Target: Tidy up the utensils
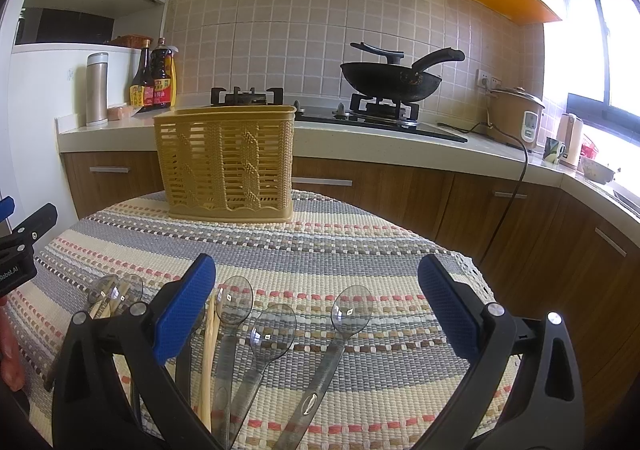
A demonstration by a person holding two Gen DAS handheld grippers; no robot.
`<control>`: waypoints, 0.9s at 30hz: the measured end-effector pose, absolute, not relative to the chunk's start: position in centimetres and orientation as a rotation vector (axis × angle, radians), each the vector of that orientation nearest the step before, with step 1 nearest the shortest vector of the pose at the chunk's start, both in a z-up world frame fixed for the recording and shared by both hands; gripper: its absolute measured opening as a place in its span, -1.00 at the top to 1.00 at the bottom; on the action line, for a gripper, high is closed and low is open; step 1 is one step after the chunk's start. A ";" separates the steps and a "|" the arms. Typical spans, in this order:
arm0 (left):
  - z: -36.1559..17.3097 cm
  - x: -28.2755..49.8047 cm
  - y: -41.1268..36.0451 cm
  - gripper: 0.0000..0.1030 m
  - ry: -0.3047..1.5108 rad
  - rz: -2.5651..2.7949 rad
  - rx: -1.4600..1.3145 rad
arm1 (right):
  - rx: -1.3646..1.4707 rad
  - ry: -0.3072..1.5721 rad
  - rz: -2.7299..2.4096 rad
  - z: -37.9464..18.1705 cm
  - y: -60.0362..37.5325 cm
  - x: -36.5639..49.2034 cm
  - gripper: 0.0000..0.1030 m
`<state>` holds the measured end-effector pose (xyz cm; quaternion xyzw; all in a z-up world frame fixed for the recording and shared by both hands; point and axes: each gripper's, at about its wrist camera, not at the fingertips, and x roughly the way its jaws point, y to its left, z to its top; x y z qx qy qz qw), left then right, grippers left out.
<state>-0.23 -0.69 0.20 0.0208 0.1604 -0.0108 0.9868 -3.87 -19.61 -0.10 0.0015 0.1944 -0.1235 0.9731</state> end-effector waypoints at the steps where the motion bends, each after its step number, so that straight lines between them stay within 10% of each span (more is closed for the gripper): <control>1: 0.2 -0.2 -0.6 -0.86 0.322 -0.021 0.041 | 0.003 0.393 -0.249 -0.1 -19.6 -3.9 -0.87; 9: 0.4 1.5 1.7 -0.83 0.433 -0.142 -0.050 | -0.016 0.408 -0.341 0.4 -20.2 -3.7 -0.87; 17: 1.6 6.0 2.6 -0.21 0.782 -0.392 -0.053 | 0.016 0.624 -0.244 1.9 -22.2 -0.8 -0.86; 27: -3.8 8.3 -0.4 0.48 1.195 -0.563 -0.022 | 0.116 0.931 -0.076 1.6 -23.7 2.3 -0.19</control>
